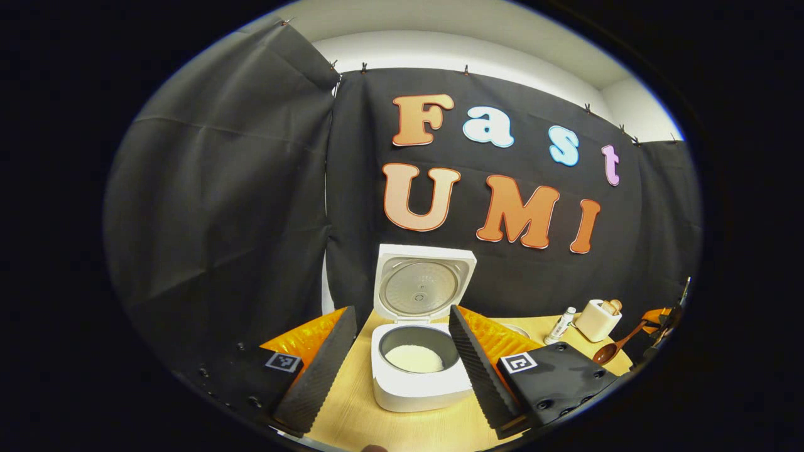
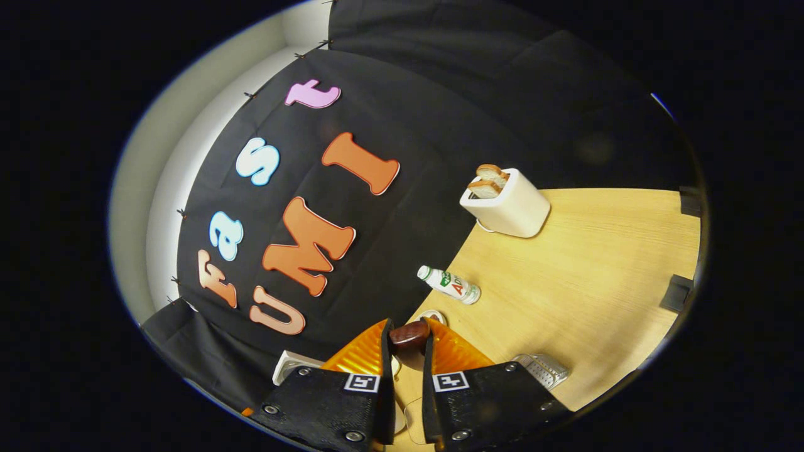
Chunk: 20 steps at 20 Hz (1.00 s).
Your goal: Close the left gripper, press the button to open the rice cooker; take a wooden spoon from the chopstick holder with the right hand, scoop a spoonful of rice and pour it into the rice cooker, then put the wooden spoon back into the chopstick holder.
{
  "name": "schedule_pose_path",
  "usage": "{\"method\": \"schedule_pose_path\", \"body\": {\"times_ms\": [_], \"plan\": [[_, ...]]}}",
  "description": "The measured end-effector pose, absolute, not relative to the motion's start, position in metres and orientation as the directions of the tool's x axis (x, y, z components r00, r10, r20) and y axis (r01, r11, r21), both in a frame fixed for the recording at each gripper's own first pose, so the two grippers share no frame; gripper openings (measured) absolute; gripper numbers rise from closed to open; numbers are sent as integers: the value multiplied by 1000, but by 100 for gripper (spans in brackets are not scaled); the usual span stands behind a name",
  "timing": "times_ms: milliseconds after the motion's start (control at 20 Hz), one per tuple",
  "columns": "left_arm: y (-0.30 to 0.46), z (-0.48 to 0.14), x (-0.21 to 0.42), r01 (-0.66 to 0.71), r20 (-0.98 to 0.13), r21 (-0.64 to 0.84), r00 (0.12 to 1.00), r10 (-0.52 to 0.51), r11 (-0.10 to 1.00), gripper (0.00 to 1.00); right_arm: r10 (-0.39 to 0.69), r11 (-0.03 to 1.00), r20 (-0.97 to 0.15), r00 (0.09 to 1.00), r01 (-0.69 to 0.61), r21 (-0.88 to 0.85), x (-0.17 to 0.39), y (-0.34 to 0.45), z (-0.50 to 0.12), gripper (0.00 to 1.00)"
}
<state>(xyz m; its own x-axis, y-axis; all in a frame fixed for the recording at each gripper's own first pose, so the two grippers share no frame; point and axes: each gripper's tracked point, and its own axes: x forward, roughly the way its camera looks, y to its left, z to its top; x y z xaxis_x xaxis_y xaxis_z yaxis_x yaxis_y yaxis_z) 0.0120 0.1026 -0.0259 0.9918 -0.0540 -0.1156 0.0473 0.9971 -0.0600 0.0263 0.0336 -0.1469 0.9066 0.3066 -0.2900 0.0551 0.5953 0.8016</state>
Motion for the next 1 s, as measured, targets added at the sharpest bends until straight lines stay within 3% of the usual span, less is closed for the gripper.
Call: {"method": "schedule_pose_path", "body": {"times_ms": [1000], "plan": [[86,-23,-23,-3,-130,11,991,4,1000,99,280,729,-454,846,121,674,15,36,-252,17]]}}
